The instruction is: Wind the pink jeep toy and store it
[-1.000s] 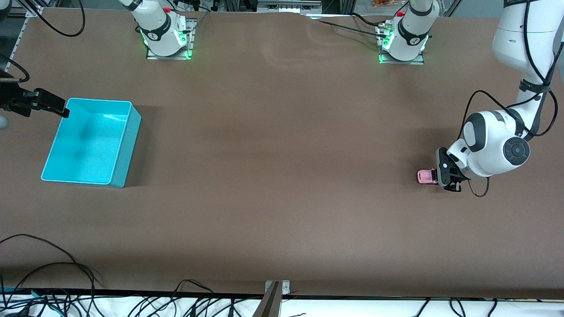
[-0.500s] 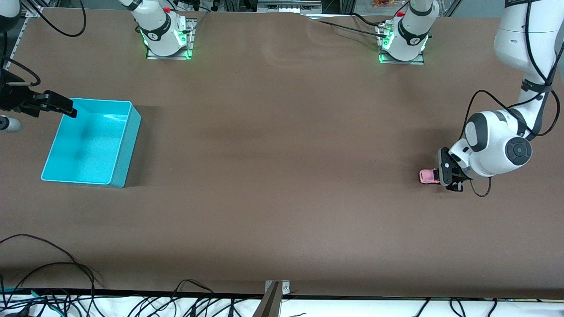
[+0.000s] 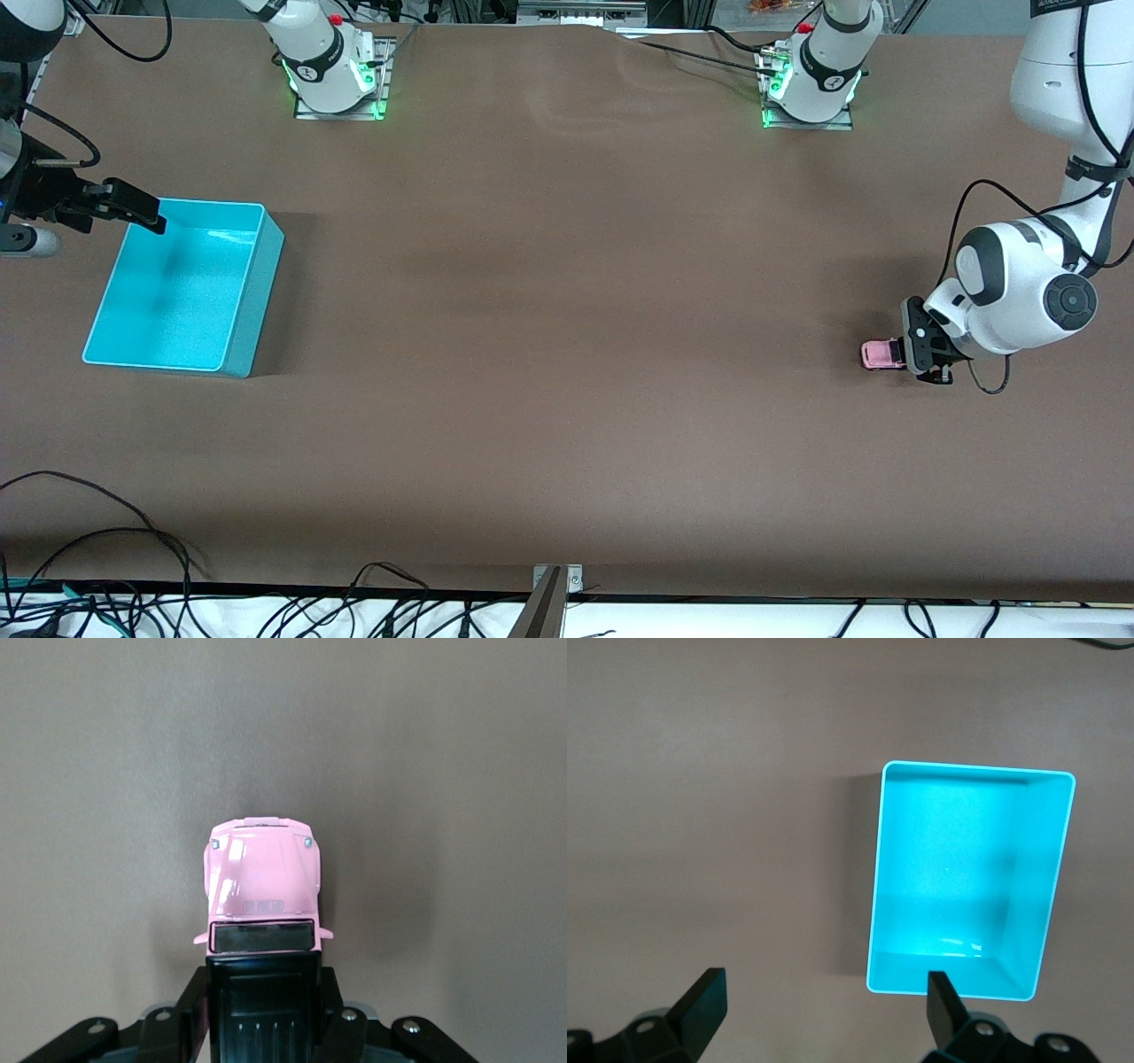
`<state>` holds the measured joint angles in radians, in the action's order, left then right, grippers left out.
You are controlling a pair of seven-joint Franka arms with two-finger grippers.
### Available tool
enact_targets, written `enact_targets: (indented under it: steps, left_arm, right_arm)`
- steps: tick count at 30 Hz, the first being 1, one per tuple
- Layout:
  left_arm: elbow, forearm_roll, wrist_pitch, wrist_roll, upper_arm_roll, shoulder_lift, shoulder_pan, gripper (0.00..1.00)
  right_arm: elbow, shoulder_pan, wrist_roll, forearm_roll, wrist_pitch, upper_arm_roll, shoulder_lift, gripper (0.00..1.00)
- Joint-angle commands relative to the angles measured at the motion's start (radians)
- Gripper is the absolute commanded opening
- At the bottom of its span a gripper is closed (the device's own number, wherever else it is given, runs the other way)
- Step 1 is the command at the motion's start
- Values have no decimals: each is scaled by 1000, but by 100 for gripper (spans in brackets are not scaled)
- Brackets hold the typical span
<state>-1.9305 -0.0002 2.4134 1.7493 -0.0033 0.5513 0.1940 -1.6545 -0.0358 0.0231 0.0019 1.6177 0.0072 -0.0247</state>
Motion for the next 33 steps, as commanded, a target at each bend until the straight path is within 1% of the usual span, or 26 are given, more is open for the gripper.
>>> enact_targets:
  steps: [1, 6, 10, 24, 33]
  left_arm:
    - [22, 34, -17, 22, -1, 50, 18, 3]
    - [22, 42, -17, 36, -1, 50, 44, 3]
    - [24, 40, -17, 67, -1, 50, 59, 3]
    - [27, 40, -17, 148, -1, 55, 131, 3]
    - [45, 42, -17, 193, -1, 65, 176, 3]
  right_arm:
    - [-25, 1, 9, 12, 18, 2, 31, 100]
    - [16, 1, 14, 13, 5, 16, 25, 100]
    - [28, 1, 11, 12, 1, 20, 23, 100]
    - [28, 16, 1, 13, 2, 27, 20, 100]
    - [50, 16, 11, 12, 1, 30, 14, 100]
